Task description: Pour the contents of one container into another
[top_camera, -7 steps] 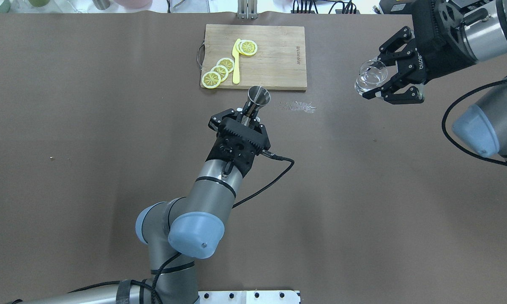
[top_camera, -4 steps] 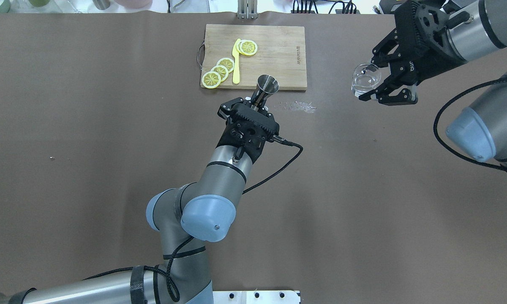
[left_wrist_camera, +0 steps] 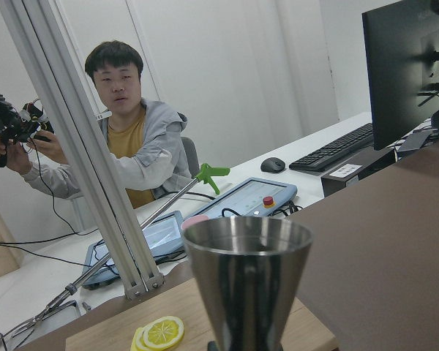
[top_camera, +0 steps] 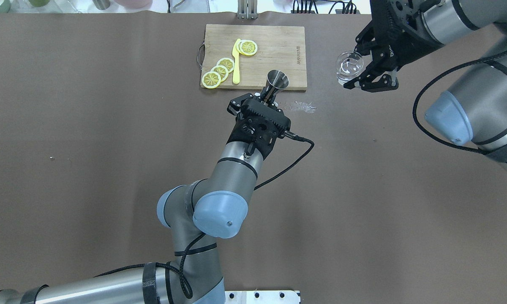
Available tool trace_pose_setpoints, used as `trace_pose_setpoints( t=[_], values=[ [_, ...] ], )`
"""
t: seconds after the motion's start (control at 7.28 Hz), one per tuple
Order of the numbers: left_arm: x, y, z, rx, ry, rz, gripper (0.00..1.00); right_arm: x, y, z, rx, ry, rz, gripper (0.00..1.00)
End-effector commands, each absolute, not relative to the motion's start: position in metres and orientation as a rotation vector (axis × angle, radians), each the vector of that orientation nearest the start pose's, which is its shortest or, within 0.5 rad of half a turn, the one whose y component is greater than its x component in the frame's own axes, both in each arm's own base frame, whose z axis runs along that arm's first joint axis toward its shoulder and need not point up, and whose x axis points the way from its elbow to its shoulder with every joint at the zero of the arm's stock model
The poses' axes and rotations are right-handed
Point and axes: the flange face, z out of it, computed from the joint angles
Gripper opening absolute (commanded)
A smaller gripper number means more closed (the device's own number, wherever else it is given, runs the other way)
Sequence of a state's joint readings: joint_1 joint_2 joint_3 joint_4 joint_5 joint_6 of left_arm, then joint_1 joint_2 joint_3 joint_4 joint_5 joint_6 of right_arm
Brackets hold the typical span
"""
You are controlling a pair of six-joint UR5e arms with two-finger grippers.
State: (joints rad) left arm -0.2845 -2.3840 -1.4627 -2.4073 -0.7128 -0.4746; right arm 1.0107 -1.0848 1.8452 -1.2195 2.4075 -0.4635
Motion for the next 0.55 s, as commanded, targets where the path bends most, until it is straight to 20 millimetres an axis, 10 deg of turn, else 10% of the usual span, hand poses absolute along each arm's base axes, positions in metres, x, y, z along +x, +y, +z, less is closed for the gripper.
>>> trace_pose_setpoints(
  t=[0.0,0.41],
  values=[
    [0.606,-0.386,0.099,1.395,0.658,0.001,0.00,-0.268,-0.536,0.190,1.075,-0.865,-1.330,0.00],
    [0.607,-0.387,0.105,1.393,0.652,0.001,0.00,-0.289,-0.539,0.179,1.059,-0.863,-1.343,0.00]
  ],
)
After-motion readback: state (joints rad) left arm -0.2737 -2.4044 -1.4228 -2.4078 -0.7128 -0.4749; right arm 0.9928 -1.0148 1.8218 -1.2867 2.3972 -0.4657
